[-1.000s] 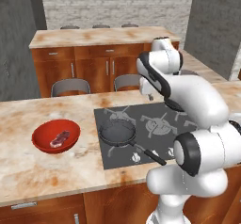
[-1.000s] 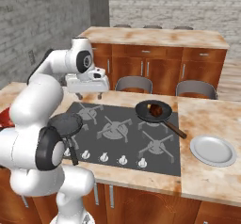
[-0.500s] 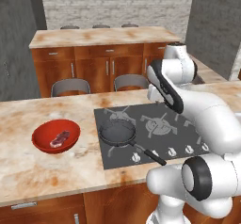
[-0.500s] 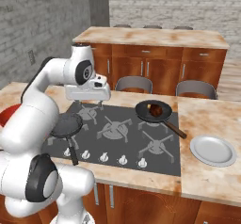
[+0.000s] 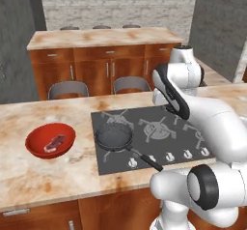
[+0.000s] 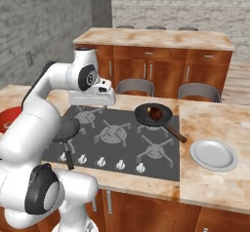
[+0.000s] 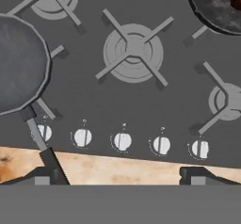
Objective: Place one of the steaks on the plate and the other in the bowl. Then place the bowl in the fridge.
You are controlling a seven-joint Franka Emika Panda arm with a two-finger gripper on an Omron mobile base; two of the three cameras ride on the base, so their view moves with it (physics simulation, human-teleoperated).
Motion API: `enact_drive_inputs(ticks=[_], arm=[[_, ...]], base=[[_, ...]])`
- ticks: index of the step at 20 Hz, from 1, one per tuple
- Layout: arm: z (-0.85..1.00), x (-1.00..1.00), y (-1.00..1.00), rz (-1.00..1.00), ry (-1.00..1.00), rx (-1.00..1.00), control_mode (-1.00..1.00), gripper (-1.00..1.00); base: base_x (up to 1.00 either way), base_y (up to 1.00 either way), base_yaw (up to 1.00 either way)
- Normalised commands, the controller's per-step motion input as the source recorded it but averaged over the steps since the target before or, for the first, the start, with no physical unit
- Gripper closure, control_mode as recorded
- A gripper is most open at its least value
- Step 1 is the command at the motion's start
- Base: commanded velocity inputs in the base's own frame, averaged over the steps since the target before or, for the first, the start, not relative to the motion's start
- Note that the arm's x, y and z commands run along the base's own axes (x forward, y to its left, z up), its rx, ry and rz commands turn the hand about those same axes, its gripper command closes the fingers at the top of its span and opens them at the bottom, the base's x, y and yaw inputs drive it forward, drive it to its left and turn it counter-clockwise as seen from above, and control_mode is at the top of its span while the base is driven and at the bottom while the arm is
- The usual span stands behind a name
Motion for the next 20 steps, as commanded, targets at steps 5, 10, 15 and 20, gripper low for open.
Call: enact_drive_inputs(ticks=[5,10,15,20], arm=[[0.00,0.00,0.00,0.00,0.00,0.00,1.00,-1.00],[0.00,0.00,0.00,0.00,0.00,0.00,1.00,-1.00],[0.00,0.00,0.00,0.00,0.00,0.00,1.00,-1.00],[0.00,0.00,0.00,0.00,0.00,0.00,1.00,-1.00]], base=[[0.00,-0.62,0.00],[0.00,-0.71,0.00],[0.20,-0.37,0.00],[0.51,0.00,0.01]])
